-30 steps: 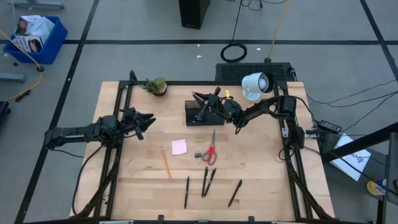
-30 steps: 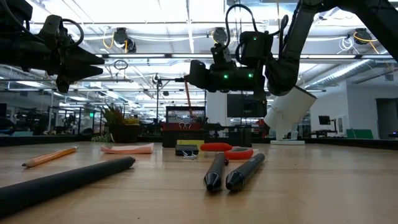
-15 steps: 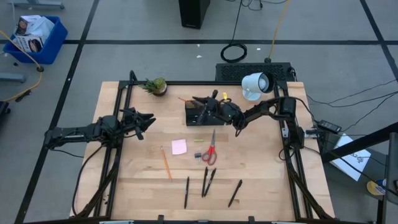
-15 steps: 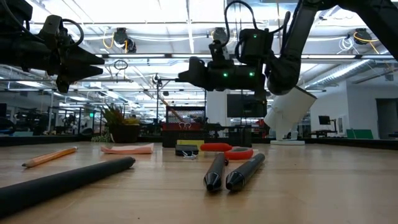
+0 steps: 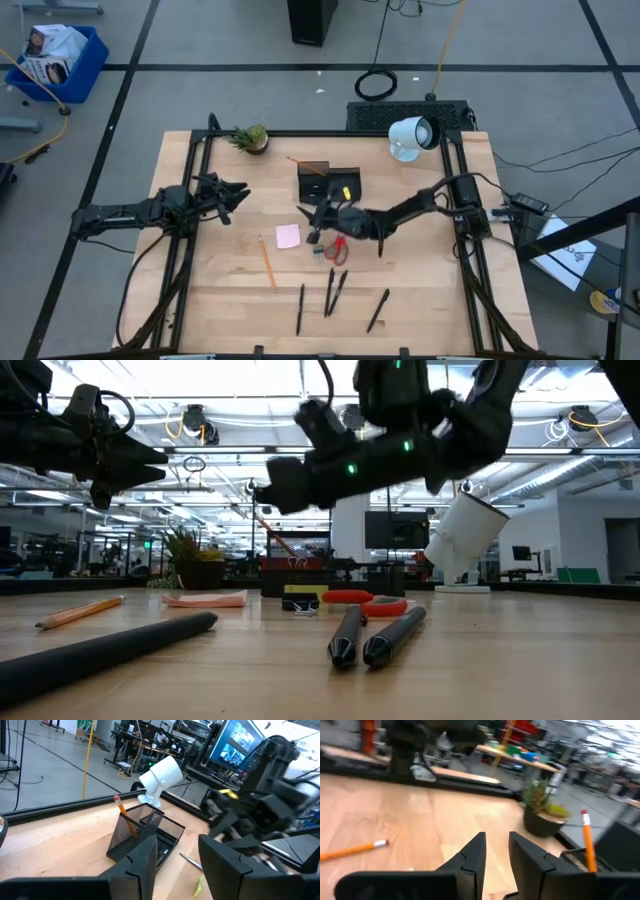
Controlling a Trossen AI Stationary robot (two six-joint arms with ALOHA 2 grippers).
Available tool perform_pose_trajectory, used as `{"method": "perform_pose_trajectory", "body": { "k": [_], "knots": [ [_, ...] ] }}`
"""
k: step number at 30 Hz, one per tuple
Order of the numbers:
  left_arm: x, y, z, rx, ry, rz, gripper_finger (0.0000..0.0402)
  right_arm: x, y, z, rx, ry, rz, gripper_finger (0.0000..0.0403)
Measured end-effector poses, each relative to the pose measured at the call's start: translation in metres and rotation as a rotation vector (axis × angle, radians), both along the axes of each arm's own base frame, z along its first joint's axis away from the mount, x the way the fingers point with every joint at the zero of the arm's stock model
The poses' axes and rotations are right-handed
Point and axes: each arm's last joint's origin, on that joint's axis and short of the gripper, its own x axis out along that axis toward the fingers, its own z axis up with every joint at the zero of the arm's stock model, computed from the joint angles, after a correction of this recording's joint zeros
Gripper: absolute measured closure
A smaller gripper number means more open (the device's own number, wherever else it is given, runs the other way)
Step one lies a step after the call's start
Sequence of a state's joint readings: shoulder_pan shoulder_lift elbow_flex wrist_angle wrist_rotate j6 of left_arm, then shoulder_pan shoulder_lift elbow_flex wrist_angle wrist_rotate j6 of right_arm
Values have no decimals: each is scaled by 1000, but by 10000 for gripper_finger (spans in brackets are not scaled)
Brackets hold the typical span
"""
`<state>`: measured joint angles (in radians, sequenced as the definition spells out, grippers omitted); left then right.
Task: Pick and place office supplies into organizer
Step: Put the scissor into the mesh organizer
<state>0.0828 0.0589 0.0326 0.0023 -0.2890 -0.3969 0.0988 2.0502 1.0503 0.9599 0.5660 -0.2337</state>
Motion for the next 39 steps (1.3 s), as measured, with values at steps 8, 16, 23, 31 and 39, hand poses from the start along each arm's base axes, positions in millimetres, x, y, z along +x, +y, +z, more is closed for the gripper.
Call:
{"method": "perform_pose_trajectory", "body": {
  "k": [8,16,23,31,39],
  "knots": [
    [0,0,0,0,-1,0,254,6,53,16,-42,42,-207,330],
    [0,0,0,0,0,0,254,-11,78,6,-128,112,-434,329],
    [0,0,0,0,-1,0,254,-30,120,11,-107,62,-421,332],
    [0,0,0,0,-1,0,254,-51,115,36,336,148,-161,337],
    [0,0,0,0,0,0,254,-64,100,25,443,399,-160,357]
  ]
}}
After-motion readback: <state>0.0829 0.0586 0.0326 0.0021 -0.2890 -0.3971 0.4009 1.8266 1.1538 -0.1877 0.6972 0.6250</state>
